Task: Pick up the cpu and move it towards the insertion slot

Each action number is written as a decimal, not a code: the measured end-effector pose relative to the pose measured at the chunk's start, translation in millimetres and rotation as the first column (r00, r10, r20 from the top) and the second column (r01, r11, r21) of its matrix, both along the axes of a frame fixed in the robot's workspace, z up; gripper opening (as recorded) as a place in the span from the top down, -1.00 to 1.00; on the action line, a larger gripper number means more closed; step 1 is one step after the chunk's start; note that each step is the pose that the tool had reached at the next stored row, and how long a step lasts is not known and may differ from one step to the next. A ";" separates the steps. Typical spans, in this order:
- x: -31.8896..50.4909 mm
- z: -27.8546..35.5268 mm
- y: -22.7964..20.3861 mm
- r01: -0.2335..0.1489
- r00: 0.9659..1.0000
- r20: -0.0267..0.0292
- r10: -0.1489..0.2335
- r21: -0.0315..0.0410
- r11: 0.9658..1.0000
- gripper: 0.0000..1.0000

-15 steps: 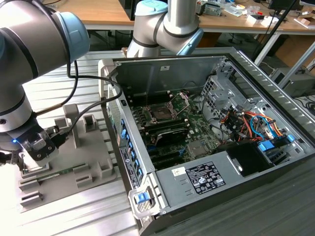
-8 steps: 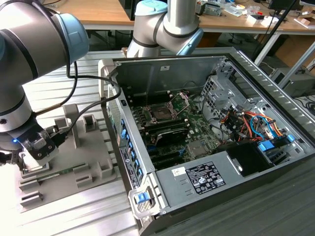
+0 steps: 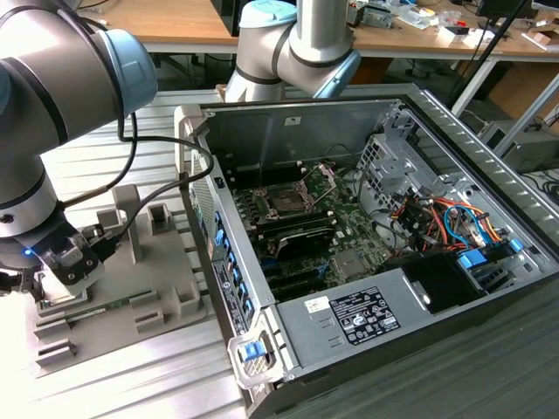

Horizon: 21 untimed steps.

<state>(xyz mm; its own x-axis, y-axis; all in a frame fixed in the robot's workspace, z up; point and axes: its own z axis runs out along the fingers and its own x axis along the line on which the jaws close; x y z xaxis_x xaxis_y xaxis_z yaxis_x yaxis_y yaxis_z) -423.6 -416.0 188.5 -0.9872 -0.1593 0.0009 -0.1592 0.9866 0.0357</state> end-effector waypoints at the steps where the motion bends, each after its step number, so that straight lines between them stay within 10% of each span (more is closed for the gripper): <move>1: 0.0 -0.4 0.0 0.000 1.000 0.000 0.000 0.000 1.000 -0.20; 21: 0.0 -1.4 0.0 0.000 1.000 0.000 0.000 0.000 1.000 -0.10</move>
<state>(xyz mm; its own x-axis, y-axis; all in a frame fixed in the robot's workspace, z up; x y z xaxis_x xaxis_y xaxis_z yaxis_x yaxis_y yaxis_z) -423.6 -416.0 187.2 -0.9872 -0.1593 0.0009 -0.1592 0.9866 0.0357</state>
